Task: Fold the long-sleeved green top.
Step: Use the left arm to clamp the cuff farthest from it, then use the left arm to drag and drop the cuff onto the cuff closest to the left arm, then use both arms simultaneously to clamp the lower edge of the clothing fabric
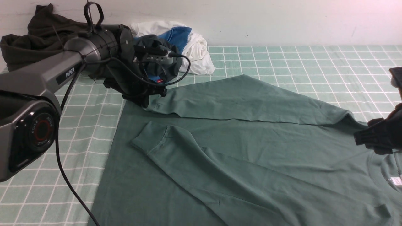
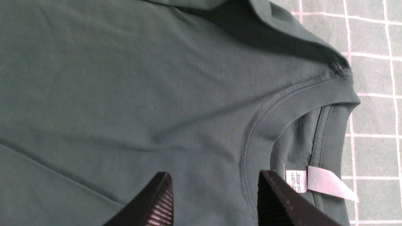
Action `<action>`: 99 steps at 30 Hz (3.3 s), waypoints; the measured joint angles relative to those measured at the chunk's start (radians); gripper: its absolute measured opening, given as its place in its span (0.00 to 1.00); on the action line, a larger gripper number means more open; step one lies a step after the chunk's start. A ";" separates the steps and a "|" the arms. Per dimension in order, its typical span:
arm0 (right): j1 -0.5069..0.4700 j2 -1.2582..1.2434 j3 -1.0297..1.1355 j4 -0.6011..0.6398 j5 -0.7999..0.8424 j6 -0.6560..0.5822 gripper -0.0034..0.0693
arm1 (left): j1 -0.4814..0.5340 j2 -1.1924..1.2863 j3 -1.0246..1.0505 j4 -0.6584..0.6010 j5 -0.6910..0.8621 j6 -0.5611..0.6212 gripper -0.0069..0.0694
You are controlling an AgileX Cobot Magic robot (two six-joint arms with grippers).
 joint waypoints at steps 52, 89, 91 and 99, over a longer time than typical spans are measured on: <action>0.459 -0.264 -0.034 0.370 0.456 -0.414 0.53 | -0.528 -0.877 1.489 0.045 -0.045 0.332 0.70; 0.459 -0.150 0.280 0.234 0.265 -0.859 0.76 | -0.528 -0.980 1.427 0.128 0.029 0.187 0.10; 0.459 -0.114 0.321 0.200 0.207 -0.860 0.76 | -0.528 -0.980 1.428 0.124 0.029 0.187 0.10; 0.459 0.036 0.386 0.094 0.037 -0.856 0.75 | -0.528 -0.980 1.429 0.122 0.028 0.187 0.10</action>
